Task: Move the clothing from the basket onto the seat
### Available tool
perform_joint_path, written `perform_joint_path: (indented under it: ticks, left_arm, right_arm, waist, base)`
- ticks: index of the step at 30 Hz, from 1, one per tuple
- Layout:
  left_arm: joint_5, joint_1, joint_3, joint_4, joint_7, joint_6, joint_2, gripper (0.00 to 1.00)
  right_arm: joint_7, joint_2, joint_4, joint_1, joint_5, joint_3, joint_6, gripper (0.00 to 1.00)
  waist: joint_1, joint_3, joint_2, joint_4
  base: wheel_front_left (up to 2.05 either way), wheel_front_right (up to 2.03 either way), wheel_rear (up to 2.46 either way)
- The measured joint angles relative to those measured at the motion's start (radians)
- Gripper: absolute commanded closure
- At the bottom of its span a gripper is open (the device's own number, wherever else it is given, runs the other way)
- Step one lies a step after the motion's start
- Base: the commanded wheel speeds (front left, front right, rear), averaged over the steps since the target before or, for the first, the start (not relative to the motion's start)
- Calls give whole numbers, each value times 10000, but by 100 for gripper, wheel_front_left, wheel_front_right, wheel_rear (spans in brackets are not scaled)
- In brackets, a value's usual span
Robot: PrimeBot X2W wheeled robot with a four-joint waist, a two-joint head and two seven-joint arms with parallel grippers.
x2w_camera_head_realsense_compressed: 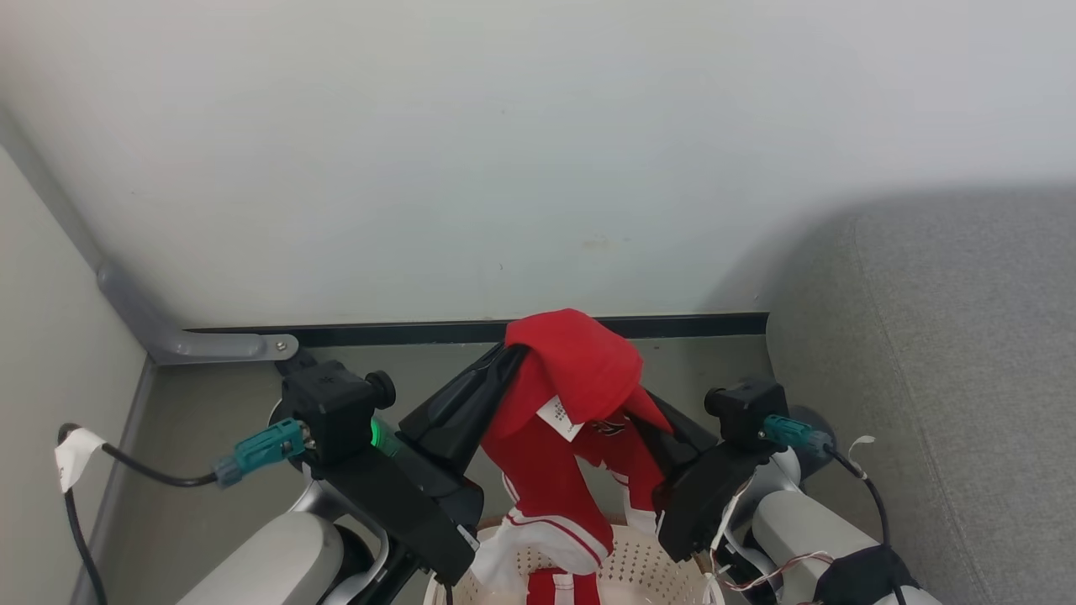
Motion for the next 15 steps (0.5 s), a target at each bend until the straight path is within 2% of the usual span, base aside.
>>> perform_joint_path:
  ticks: [15]
  left_arm:
    - [-77, 623, 44, 130, 29, 111, 412, 100]
  right_arm:
    - [-12, -416, -1264, 77, 1041, -1269, -2, 100]
  waist:
    - [0, -67, 0, -665]
  base:
    - [0, 0, 0]
